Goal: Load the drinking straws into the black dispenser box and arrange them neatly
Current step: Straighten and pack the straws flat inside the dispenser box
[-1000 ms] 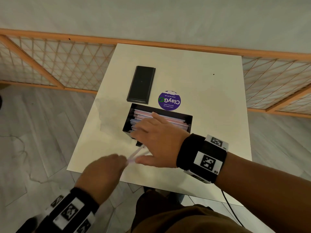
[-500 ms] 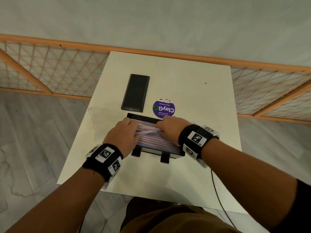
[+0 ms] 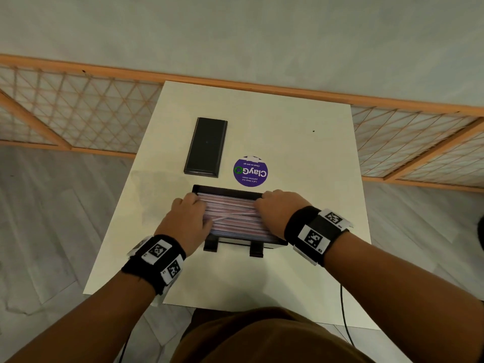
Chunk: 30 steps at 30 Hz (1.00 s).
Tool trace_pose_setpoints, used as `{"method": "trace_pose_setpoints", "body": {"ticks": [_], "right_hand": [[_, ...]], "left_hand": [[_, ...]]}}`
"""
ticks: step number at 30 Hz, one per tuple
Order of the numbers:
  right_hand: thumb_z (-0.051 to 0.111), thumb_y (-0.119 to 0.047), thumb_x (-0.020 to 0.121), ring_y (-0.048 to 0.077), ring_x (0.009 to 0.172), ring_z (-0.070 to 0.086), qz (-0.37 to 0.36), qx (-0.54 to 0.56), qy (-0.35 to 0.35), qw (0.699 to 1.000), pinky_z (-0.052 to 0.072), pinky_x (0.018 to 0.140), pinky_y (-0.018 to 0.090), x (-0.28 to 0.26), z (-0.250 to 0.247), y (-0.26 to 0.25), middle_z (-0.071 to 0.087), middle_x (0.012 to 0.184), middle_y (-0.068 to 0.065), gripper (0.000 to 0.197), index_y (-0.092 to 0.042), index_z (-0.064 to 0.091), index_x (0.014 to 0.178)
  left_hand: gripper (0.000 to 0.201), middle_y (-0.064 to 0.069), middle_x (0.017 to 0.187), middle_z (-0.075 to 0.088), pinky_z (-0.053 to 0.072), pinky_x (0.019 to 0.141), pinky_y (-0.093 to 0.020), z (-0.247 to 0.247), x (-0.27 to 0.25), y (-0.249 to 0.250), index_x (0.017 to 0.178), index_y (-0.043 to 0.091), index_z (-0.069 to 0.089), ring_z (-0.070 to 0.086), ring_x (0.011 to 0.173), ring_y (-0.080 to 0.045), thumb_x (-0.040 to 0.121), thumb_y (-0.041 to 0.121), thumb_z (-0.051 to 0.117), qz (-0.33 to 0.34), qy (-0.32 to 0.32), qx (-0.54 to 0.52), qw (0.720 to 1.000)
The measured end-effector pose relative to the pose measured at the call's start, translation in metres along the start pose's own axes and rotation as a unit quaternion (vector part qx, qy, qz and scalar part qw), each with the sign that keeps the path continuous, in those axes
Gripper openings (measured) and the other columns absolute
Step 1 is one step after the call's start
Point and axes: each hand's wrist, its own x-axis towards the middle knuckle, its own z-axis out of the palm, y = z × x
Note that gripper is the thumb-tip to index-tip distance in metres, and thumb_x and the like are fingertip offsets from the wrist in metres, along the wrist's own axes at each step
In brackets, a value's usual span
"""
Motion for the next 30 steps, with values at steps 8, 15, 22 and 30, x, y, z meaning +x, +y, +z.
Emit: {"method": "trace_pose_setpoints", "body": {"ticks": [8, 15, 22, 30], "right_hand": [[0.052, -0.021, 0.099, 0.027, 0.102, 0.058, 0.034, -0.008, 0.011, 0.999, 0.047, 0.074, 0.035, -0.011, 0.016, -0.021, 0.060, 0.112, 0.008, 0.021, -0.014, 0.060, 0.116], [0.057, -0.021, 0.095, 0.028, 0.109, 0.057, 0.047, 0.043, 0.047, 0.997, 0.053, 0.084, 0.038, -0.008, 0.016, -0.032, 0.058, 0.120, 0.010, 0.030, -0.012, 0.052, 0.123], [0.062, -0.021, 0.092, 0.026, 0.113, 0.056, 0.053, 0.056, 0.058, 0.995, 0.052, 0.085, 0.036, -0.014, 0.016, -0.028, 0.054, 0.123, 0.008, 0.035, -0.012, 0.051, 0.124], [0.053, -0.029, 0.094, 0.030, 0.113, 0.055, 0.105, 0.120, 0.041, 0.986, 0.050, 0.092, 0.036, -0.002, 0.040, -0.037, 0.054, 0.127, 0.013, 0.043, -0.007, 0.050, 0.131]], "left_hand": [[0.024, -0.001, 0.117, 0.058, 0.053, 0.084, -0.035, 0.008, -0.023, 0.000, 0.116, 0.023, 0.061, 0.056, 0.102, -0.023, 0.098, 0.037, 0.054, 0.003, -0.052, 0.027, 0.998], [0.016, 0.001, 0.107, 0.062, 0.052, 0.076, -0.033, -0.007, -0.027, 0.004, 0.111, 0.022, 0.058, 0.059, 0.089, -0.020, 0.097, 0.028, 0.052, 0.000, -0.039, 0.022, 0.999], [0.023, 0.003, 0.103, 0.066, 0.054, 0.079, -0.031, -0.025, -0.038, 0.032, 0.110, 0.019, 0.057, 0.063, 0.089, -0.015, 0.097, 0.038, 0.058, -0.081, -0.075, -0.235, 0.966], [0.054, -0.005, 0.112, 0.070, 0.057, 0.081, -0.033, 0.006, -0.017, 0.050, 0.109, 0.018, 0.063, 0.067, 0.094, -0.019, 0.071, 0.056, 0.070, -0.257, -0.067, -0.389, 0.882]]}}
